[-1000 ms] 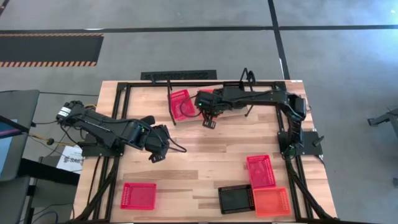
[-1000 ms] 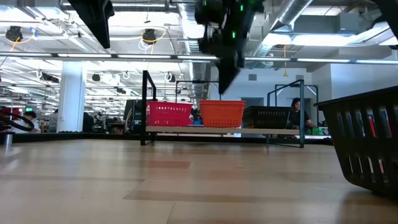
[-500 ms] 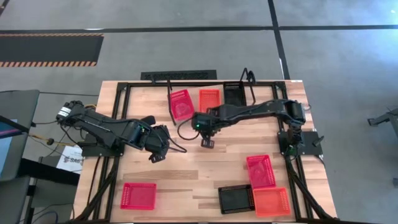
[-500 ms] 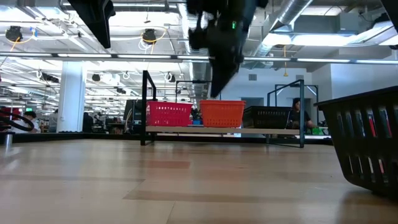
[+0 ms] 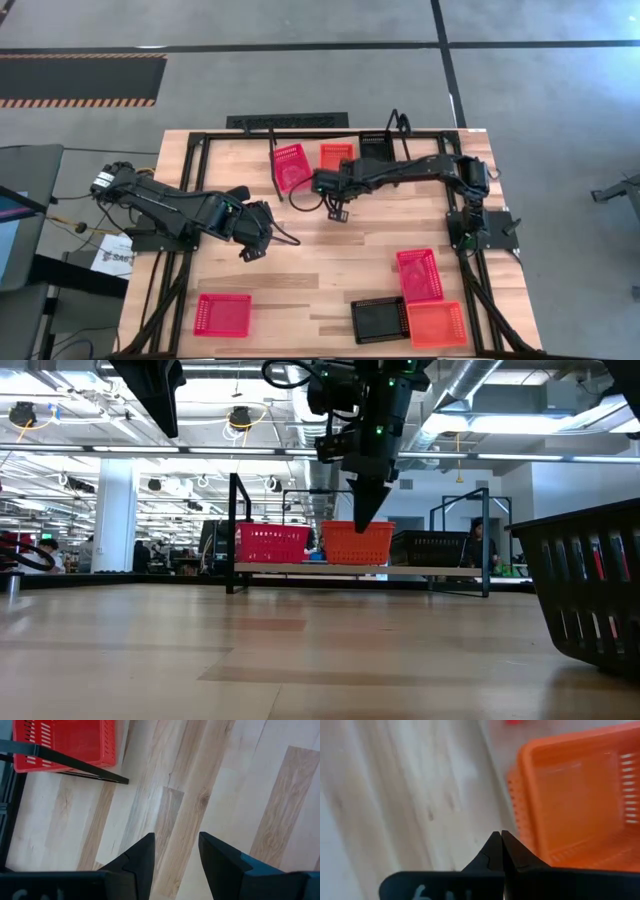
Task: Stack baskets on shelf by color
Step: Adjust the bin on the shelf
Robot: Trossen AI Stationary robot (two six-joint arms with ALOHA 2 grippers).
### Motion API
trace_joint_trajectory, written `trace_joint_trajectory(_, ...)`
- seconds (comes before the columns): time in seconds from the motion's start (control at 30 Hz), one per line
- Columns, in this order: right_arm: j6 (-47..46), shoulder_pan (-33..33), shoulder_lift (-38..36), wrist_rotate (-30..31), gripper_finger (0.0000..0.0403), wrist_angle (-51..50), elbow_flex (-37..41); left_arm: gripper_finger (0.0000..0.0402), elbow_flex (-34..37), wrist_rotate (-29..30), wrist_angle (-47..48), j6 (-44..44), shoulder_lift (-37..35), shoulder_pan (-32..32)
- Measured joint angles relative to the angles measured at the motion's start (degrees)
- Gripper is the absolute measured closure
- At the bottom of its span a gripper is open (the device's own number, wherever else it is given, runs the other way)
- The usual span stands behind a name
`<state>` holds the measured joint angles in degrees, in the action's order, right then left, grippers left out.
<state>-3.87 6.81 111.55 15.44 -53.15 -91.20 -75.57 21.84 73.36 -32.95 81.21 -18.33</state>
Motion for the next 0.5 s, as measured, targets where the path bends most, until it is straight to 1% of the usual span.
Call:
trace_joint_trajectory(0.1,1.3,0.7,0.0,1.4,0.0403,-0.2,0.0,0.0261,0.0,0.0,0.0,0.0,0.0,0.0)
trace_joint_trajectory(0.37,3.2,2.4,0.0,1.7,0.0403,-1.4,0.0,0.0261,0.0,0.0,0.0,0.0,0.0,0.0)
trace_joint_trajectory(0.5,2.7,2.1,0.0,1.7,0.0403,-2.2,0.0,0.0261,0.0,0.0,0.0,0.0,0.0,0.0)
